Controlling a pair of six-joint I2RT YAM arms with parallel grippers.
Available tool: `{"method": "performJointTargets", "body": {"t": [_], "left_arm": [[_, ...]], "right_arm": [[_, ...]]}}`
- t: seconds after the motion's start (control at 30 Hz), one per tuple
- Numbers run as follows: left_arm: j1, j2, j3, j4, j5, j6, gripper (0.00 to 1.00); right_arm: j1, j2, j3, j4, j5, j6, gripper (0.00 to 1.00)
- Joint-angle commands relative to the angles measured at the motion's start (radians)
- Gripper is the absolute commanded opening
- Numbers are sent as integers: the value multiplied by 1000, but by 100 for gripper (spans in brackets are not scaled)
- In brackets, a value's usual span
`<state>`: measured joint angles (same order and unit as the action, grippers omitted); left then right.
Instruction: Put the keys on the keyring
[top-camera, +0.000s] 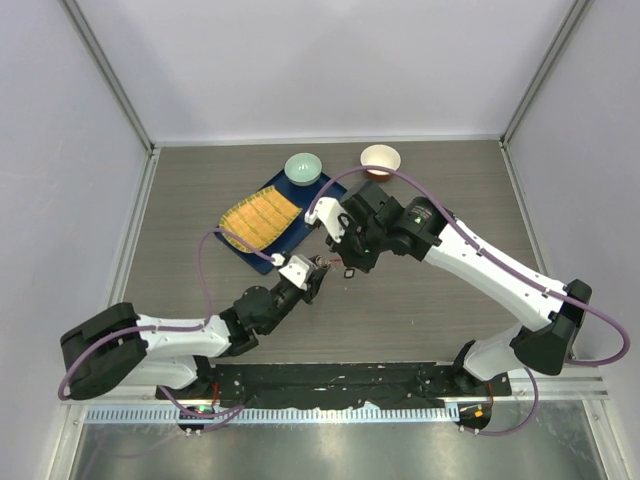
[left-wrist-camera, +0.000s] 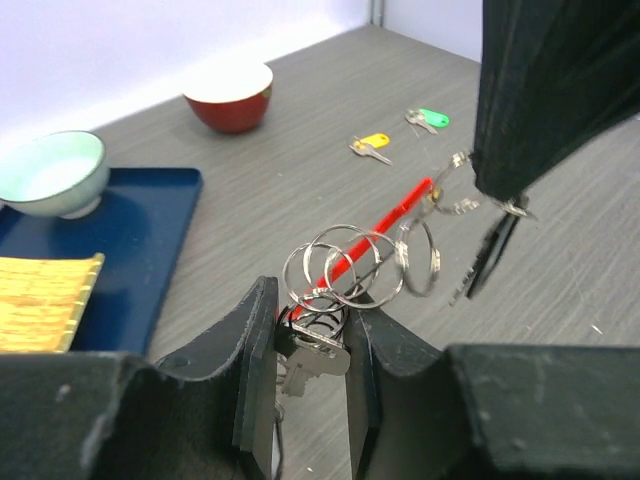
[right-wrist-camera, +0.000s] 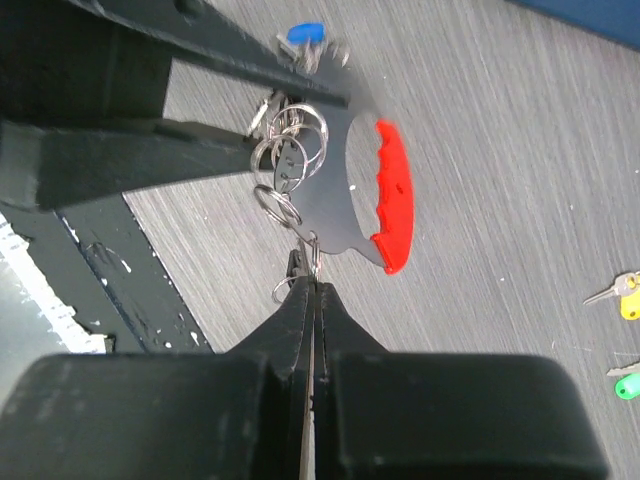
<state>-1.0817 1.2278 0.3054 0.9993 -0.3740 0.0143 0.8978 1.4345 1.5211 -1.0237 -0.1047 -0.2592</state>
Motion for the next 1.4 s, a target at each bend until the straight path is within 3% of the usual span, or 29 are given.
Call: {"method": "performJointTargets", "body": {"t": [0.0, 0.23, 0.5, 0.63, 0.87, 0.97, 1.07, 1.37], "left_arm": [[-1, -100, 3, 0, -126, 67, 0], [-7, -189, -25, -123, -125, 15, 1], [-12, -258, -80, -198, 81, -105, 36], [-12, -326, -112, -183, 130, -134, 47], [6, -441, -181, -64, 198, -148, 53], [81, -426, -181, -10, 332, -187, 59], [181, -364, -183, 114, 498, -287, 63], [276, -107, -149, 411, 733, -399, 62]], "right_arm": [[6, 23, 34, -84, 31, 6, 1], [4, 20, 22, -52, 20, -21, 1], [4, 44, 17, -35, -52, -95, 1], [4, 52, 10, -38, -78, -132, 1], [6, 38, -18, -24, -131, -183, 1], [6, 23, -35, -13, -151, -202, 1], [6, 12, -47, -7, -167, -218, 1], [6, -32, -78, 20, -184, -242, 1]]}}
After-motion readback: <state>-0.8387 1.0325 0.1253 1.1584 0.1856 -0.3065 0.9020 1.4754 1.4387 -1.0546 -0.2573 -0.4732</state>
